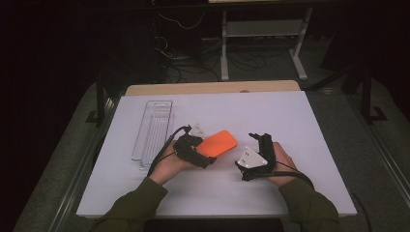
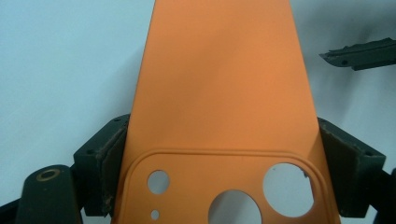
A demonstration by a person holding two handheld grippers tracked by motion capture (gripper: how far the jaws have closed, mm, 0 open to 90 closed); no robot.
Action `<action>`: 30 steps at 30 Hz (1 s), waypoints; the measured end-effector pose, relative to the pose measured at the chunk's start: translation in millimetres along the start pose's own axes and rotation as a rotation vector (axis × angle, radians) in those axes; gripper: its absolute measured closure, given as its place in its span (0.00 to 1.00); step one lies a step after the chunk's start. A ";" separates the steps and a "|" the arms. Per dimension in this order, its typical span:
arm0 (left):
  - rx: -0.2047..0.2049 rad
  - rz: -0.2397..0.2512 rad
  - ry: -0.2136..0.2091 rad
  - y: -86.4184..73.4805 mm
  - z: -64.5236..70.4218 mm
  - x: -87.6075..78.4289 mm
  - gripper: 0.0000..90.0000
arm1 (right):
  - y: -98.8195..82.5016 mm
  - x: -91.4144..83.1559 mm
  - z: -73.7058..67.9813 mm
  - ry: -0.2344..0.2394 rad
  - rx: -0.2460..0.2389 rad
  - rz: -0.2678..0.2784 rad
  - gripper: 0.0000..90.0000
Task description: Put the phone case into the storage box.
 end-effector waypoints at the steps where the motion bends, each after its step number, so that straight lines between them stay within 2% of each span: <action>1: 0.000 0.000 0.000 0.0 0.0 0.0 0.17 | 0.1 0.0 -0.3 -0.001 -0.006 -0.002 0.00; 5: 0.004 0.000 -0.001 0.0 0.0 0.4 0.17 | 0.6 0.3 -1.6 -0.017 -0.041 -0.003 0.00; 19: 0.009 -0.008 0.001 -0.1 -0.2 -0.1 0.17 | 4.4 0.4 -6.5 -0.036 -0.109 -0.008 0.00; 24: -0.004 -0.007 -0.005 -0.5 0.6 0.6 0.17 | 6.8 0.1 -6.8 -0.064 -0.154 -0.001 0.00; 30: -0.001 -0.007 -0.004 -0.6 0.6 0.7 0.17 | 9.8 0.1 -8.1 -0.104 -0.234 0.001 0.00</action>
Point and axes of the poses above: each handheld gripper's, and its own axes: x roughly forward along the jaws, y roughly out of its top, z roughly to its right, the point moved 2 cm from there along x, roughly forward along the jaws, and after that the axes turned 6 degrees about -x, right-handed, at the moved point
